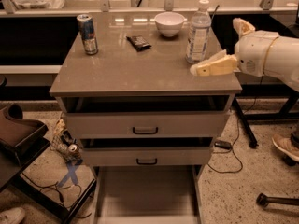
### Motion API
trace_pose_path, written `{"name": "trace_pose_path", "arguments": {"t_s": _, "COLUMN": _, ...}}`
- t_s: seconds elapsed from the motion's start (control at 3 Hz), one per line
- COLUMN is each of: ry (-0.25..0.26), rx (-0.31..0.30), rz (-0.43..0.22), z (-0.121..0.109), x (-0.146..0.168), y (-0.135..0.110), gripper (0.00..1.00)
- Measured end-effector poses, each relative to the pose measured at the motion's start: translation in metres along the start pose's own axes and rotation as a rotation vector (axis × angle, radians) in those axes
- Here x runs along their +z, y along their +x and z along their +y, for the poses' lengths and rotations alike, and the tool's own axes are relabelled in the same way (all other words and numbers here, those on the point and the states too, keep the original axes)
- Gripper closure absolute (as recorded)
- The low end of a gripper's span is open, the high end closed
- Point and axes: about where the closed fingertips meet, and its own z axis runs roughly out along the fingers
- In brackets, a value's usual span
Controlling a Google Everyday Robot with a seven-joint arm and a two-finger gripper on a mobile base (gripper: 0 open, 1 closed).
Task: Place blue plastic bottle into bottom drawer
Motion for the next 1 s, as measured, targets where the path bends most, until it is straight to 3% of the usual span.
{"name": "trace_pose_path", "arguments": {"t_s": 0.33, "ry": 0.057, "rx": 0.107, "rz": 0.023, "z": -0.023, "x": 0.033, "y": 0.019, "gripper": 0.0}}
{"name": "trace_pose_path", "arguments": {"t_s": 0.67, "ry": 0.091, "rx": 0.245, "rz": -0.027, "z": -0.049, "x": 0.062, "y": 0.043, "gripper": 0.0}}
{"name": "trace_pose_path", "arguments": {"t_s": 1.0, "ry": 0.128, "rx": 0.364, "rz": -0.119, "z": -0.077, "x": 0.082, "y": 0.069, "gripper": 0.0}}
